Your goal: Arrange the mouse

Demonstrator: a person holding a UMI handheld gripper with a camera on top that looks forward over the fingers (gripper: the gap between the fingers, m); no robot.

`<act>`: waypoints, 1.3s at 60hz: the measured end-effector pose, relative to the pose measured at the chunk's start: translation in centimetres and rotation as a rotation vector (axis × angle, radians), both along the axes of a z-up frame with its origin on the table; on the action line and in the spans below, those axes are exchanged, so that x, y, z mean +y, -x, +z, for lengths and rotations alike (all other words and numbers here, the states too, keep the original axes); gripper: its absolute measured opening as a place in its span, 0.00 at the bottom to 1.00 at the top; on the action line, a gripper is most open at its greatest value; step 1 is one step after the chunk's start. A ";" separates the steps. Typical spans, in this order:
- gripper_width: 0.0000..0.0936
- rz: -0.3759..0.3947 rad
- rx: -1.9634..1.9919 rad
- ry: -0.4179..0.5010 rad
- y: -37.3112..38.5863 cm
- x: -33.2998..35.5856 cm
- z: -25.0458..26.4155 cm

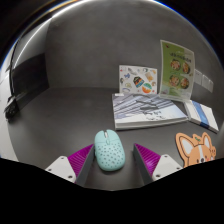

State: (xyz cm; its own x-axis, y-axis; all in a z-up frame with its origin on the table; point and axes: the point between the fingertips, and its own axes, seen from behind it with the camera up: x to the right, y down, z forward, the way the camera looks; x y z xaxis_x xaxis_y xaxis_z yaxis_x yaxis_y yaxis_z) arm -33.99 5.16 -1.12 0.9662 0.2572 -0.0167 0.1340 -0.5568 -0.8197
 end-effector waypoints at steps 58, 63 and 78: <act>0.43 -0.355 -0.048 -0.137 -29.7 -5.4 7.6; 0.43 -0.314 -0.039 -0.076 -29.9 -4.9 3.8; 0.50 -0.320 -0.017 -0.010 -29.2 -3.4 0.2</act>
State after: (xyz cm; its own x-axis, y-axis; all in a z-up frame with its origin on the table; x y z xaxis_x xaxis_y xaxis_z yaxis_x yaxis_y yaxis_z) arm -4.83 1.79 -0.90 0.9982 -0.0599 0.0016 -0.0326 -0.5647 -0.8247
